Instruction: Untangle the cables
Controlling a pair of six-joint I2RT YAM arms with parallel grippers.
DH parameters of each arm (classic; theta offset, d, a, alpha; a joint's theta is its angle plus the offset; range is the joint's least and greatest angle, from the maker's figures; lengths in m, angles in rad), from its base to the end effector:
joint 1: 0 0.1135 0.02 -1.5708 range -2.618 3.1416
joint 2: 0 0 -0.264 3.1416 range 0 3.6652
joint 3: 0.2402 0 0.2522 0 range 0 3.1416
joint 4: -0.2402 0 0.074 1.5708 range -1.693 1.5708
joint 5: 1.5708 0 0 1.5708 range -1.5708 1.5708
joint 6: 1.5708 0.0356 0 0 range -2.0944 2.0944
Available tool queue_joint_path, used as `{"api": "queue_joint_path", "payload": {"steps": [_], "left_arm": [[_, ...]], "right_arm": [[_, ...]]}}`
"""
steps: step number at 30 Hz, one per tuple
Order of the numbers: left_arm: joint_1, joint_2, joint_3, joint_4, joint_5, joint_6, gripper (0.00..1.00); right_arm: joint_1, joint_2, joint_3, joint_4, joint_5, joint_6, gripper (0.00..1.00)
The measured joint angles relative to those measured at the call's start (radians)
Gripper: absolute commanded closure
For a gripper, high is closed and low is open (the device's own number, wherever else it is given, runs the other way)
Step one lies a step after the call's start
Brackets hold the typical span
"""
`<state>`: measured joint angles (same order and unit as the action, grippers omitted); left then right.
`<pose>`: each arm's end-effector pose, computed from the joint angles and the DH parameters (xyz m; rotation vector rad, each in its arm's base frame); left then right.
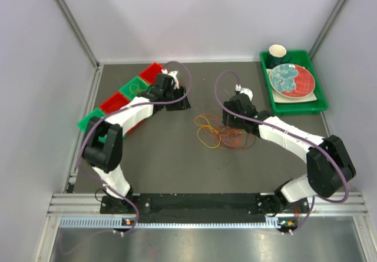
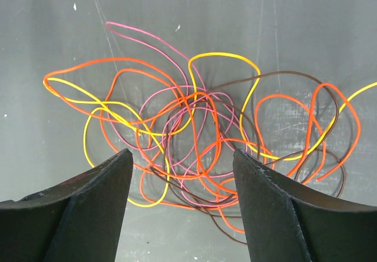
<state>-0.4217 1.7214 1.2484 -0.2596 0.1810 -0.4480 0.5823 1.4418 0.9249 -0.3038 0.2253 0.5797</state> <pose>0.3496 -0.1639 0.2434 0.0648 2.3772 -0.6415 0.2572 0.1599 0.2269 0.1030 2.3817 0.2894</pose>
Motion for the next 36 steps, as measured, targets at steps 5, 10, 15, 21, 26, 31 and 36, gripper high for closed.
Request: {"api": "queue_joint_path", "payload": {"steps": [5, 10, 15, 21, 26, 31, 36], "left_arm": [[0.006, 0.151, -0.002, 0.016, 0.160, 0.104, 0.49], [0.006, 0.177, -0.050, 0.040, 0.266, 0.173, 0.46], [0.006, 0.177, -0.054, 0.089, 0.334, 0.209, 0.51], [0.001, 0.204, -0.049, 0.115, 0.361, 0.225, 0.58], [-0.006, 0.237, -0.042, 0.117, 0.362, 0.233, 0.59], [-0.013, 0.241, -0.036, 0.142, 0.366, 0.222, 0.64], [-0.018, 0.261, -0.024, 0.172, 0.371, 0.196, 0.88]], "right_arm": [[0.000, 0.000, 0.000, -0.003, -0.010, 0.000, 0.32], [0.000, 0.000, 0.000, -0.003, -0.014, 0.001, 0.32], [0.000, 0.000, 0.000, -0.003, -0.020, 0.001, 0.32], [0.000, 0.000, 0.000, -0.003, -0.031, 0.008, 0.32], [0.000, 0.000, 0.000, -0.003, -0.039, 0.008, 0.32], [0.000, 0.000, 0.000, -0.003, -0.045, 0.008, 0.32], [0.000, 0.000, 0.000, -0.003, -0.048, 0.009, 0.32]]}}
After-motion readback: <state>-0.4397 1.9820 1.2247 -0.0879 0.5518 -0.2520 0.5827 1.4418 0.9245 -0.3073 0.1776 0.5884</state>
